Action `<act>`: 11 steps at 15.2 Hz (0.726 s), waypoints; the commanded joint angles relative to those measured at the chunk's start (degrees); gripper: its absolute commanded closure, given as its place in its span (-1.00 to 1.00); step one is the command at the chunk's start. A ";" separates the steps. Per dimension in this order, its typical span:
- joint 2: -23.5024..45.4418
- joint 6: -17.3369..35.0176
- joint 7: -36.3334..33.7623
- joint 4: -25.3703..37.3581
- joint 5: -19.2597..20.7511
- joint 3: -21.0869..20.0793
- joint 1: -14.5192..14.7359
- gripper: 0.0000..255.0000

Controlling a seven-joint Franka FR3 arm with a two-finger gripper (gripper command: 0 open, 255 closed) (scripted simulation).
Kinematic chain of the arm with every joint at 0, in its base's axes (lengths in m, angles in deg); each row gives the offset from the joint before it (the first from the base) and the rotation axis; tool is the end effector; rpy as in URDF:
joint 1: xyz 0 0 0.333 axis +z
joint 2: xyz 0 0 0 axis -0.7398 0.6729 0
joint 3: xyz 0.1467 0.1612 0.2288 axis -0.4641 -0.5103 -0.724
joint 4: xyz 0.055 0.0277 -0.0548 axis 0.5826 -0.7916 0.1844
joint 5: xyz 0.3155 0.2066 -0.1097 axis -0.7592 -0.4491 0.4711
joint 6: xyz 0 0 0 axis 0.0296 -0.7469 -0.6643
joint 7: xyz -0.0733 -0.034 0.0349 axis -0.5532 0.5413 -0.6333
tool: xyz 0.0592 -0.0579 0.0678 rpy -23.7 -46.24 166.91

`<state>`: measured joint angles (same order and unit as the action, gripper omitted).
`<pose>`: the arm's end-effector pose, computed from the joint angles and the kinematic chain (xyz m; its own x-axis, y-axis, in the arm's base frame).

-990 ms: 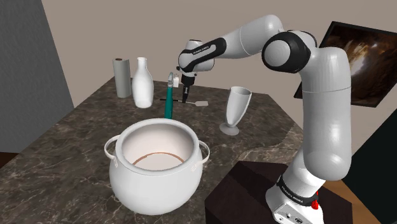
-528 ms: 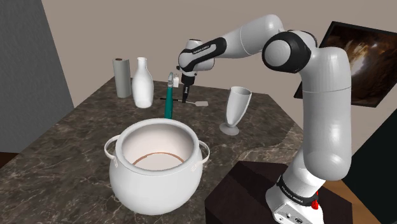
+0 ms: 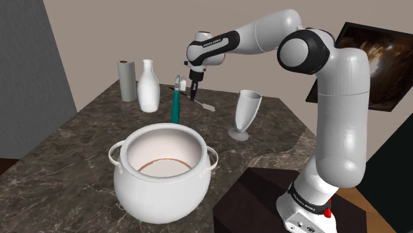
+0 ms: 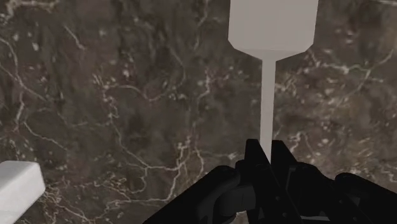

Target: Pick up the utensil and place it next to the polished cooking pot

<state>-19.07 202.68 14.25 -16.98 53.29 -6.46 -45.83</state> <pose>0.6734 -0.0654 0.3806 0.7367 0.6728 0.0670 0.6744 -0.7384 -0.0002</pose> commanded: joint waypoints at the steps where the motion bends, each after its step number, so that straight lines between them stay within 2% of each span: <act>1: -0.46 -1.40 -0.14 0.92 0.15 0.07 0.00 1.00; 11: -2.37 -8.21 -0.79 5.87 0.73 0.32 -0.02 1.00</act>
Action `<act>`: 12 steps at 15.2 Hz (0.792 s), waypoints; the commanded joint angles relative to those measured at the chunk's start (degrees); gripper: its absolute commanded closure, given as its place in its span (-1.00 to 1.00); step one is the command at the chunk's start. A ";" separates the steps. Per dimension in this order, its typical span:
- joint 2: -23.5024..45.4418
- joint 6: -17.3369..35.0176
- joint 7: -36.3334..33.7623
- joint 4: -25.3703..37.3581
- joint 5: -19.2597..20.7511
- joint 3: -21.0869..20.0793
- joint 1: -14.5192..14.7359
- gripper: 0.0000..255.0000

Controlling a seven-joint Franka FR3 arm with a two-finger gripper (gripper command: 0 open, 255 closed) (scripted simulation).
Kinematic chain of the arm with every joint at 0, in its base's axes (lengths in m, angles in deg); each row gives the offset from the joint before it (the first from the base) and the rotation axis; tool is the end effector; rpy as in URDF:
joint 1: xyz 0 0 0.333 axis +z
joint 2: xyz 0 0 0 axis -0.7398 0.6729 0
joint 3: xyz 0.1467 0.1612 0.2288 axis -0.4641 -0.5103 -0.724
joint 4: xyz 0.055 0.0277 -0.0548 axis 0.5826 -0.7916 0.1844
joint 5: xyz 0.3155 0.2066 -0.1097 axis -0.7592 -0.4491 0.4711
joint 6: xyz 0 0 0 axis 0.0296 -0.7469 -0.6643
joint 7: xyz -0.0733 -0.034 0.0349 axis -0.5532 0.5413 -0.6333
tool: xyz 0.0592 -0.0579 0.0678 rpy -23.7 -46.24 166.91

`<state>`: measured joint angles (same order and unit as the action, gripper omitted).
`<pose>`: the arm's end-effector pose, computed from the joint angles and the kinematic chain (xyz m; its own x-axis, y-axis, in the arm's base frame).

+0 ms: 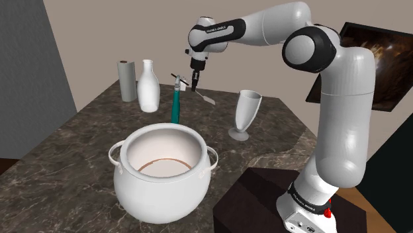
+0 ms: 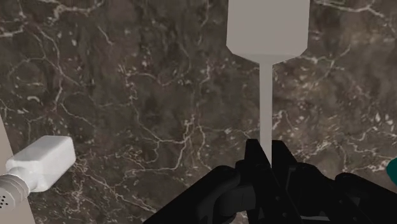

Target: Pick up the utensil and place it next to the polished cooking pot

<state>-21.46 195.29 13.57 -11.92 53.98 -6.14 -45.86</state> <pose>0.6729 -0.0662 0.4390 0.7369 0.6727 0.0671 0.6742 -0.7386 -0.0001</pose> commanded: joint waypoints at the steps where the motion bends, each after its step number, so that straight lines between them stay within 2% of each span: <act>1: -0.11 -1.53 -0.18 1.40 0.09 0.02 0.00 1.00; 12: -0.59 -9.74 -0.75 9.16 0.38 0.17 -0.26 1.00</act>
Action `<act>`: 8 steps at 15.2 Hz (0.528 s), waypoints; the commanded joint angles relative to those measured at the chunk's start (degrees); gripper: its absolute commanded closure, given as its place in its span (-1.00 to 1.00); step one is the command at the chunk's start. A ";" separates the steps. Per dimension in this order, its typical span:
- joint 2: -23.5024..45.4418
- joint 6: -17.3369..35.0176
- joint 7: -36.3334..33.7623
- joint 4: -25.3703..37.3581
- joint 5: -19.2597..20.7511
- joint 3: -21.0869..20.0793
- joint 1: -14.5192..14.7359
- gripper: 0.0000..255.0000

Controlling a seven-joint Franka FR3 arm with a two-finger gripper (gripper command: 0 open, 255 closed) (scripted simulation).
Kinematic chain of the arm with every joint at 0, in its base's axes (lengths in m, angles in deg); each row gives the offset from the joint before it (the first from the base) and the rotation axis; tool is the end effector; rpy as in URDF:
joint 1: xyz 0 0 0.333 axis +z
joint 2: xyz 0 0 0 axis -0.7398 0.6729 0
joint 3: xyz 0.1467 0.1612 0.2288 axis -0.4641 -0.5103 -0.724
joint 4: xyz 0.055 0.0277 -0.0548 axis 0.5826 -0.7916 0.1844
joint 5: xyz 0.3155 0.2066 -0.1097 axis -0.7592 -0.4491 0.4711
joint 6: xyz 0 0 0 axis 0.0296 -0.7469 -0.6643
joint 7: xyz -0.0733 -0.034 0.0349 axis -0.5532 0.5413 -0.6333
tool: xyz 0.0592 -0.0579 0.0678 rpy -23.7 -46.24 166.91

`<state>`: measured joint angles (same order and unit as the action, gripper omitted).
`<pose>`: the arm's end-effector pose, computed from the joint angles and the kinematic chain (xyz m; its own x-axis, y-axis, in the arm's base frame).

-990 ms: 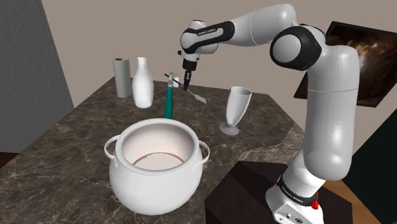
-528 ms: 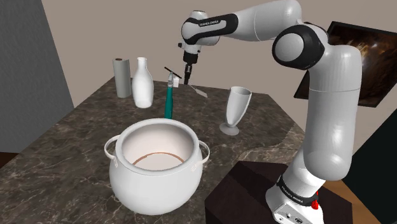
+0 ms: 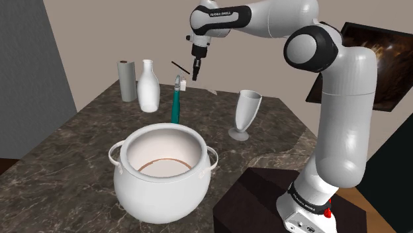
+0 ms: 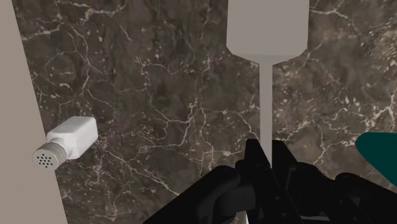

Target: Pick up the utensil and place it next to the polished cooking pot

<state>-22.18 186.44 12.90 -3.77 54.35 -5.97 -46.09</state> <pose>0.6732 -0.0659 0.5020 0.7369 0.6727 0.0669 0.6742 -0.7385 -0.0003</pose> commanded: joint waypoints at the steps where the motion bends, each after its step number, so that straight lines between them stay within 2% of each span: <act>1: 0.18 -1.69 -0.13 1.85 0.01 0.01 -0.06 1.00; 8: 1.04 -7.52 -0.44 8.55 -0.05 0.05 -0.42 1.00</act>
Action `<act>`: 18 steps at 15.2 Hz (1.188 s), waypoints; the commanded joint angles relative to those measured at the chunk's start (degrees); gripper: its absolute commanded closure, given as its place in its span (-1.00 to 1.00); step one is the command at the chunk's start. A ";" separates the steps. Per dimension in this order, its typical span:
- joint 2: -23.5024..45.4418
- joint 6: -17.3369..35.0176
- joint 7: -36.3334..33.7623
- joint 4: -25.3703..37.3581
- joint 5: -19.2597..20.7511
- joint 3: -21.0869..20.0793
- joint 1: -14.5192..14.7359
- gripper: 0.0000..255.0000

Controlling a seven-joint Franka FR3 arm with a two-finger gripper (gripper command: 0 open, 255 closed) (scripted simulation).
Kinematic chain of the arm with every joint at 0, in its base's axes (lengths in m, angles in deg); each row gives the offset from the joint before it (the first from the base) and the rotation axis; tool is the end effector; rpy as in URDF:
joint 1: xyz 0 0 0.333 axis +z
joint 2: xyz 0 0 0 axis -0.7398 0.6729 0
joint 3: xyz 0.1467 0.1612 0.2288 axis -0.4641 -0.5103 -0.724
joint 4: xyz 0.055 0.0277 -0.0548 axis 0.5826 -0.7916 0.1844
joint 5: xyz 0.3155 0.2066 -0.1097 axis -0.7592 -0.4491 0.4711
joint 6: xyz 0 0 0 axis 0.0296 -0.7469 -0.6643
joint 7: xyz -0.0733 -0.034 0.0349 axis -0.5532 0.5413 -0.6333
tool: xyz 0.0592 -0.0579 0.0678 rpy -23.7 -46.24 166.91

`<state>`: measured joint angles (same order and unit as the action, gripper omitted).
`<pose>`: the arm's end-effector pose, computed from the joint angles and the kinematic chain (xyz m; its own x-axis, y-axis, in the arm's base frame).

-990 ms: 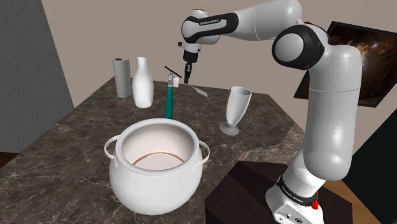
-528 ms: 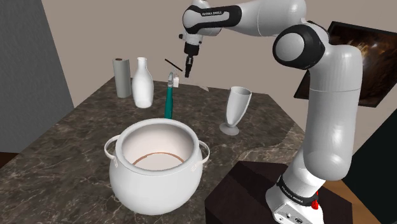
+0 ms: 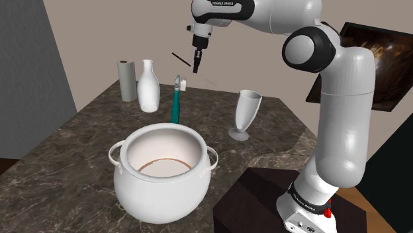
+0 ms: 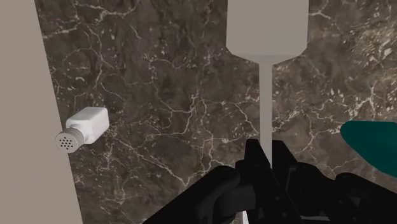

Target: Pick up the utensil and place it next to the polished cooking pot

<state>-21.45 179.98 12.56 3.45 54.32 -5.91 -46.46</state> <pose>0.6733 -0.0660 0.5439 0.7367 0.6729 0.0672 0.6744 -0.7384 -0.0001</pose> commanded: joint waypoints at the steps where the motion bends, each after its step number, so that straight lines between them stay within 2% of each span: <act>1: 0.51 -1.95 -0.14 2.43 -0.04 0.00 -0.12 1.00; 5: 1.47 -5.23 -0.30 6.67 -0.18 0.00 -0.41 1.00; 11: -8.47 -0.25 -6.88 -7.75 2.09 -1.78 5.35 1.00; 18: -16.32 2.89 -15.51 -18.26 3.92 -5.14 10.83 1.00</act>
<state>-37.11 182.77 -1.51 -14.13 58.03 -10.49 -36.42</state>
